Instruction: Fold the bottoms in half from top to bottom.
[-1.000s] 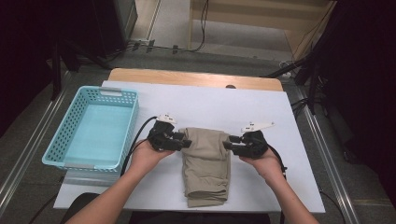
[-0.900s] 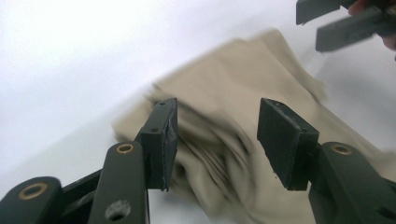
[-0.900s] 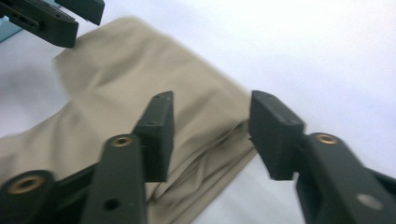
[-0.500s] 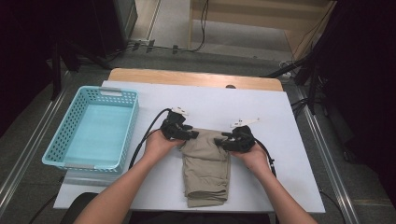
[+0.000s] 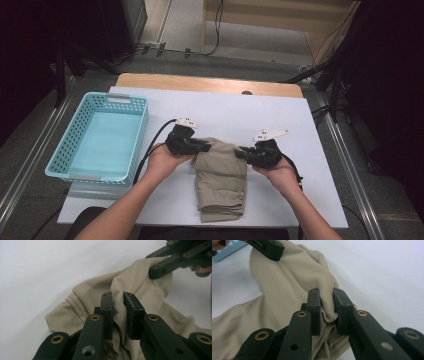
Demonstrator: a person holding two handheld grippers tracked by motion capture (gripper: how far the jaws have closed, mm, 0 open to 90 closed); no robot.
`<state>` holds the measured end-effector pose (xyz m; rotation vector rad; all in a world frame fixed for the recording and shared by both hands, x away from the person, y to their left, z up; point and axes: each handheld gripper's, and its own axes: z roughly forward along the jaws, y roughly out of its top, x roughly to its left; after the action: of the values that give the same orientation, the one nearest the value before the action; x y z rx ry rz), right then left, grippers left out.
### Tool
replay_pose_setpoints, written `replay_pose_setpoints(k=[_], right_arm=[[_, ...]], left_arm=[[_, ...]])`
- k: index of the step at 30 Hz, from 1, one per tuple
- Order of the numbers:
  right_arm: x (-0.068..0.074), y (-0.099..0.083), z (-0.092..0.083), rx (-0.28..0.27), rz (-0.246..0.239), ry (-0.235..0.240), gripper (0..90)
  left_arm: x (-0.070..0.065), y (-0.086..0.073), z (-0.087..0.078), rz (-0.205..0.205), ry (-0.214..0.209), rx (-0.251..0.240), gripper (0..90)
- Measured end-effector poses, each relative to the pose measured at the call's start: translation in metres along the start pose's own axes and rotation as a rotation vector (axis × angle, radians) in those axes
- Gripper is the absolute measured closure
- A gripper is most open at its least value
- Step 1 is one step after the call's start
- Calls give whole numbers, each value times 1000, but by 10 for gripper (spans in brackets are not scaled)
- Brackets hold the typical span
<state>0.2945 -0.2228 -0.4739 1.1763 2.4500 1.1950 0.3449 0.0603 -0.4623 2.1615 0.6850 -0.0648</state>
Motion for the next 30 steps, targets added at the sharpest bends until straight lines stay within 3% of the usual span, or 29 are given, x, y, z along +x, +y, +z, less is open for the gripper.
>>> replay_pose_setpoints(k=[7,10,16,17,22,25,29,30], right_arm=[[28,-14,-16,18,-58,19,741],[36,-21,-23,8,-96,6,668],[45,-30,-33,1,-90,48,598],[47,-31,-32,5,-92,56,602],[60,-37,-33,58,-105,80,818],[65,-40,-38,61,-90,99,836],[74,-44,-52,50,-125,104,838],[76,-46,-55,53,-130,123,835]], left_arm=[[-24,-17,-11,26,-32,21,778],[-33,-23,-17,22,-46,16,788],[-47,-34,-22,45,-72,35,804],[-49,-36,-22,45,-76,39,803],[-56,-44,-24,45,-85,58,802],[-60,-49,-26,44,-99,65,798],[-65,-53,-28,32,-127,85,786],[-67,-54,-30,21,-140,86,767]])
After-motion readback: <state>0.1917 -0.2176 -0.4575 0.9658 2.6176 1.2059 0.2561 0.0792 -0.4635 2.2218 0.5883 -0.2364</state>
